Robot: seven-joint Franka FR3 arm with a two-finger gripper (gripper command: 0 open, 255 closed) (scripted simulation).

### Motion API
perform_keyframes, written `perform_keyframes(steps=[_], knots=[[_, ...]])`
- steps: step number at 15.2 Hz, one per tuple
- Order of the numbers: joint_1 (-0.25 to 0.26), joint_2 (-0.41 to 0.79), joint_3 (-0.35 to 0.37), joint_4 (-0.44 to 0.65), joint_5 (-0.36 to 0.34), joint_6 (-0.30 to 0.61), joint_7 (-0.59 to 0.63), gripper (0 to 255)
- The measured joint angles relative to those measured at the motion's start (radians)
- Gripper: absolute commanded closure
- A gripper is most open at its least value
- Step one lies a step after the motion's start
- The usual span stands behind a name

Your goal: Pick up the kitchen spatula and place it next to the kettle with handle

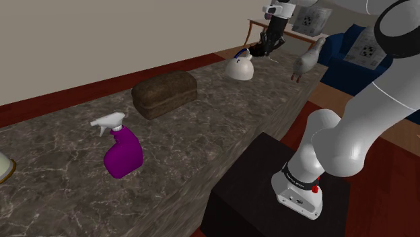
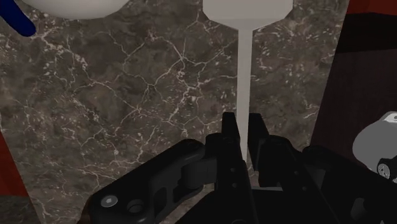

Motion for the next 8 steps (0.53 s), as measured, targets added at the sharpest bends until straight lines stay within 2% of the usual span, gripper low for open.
perform_keyframes(steps=[8], knots=[[-0.004,-0.001,-0.014,-0.106,-0.006,0.106,-0.002,255]])
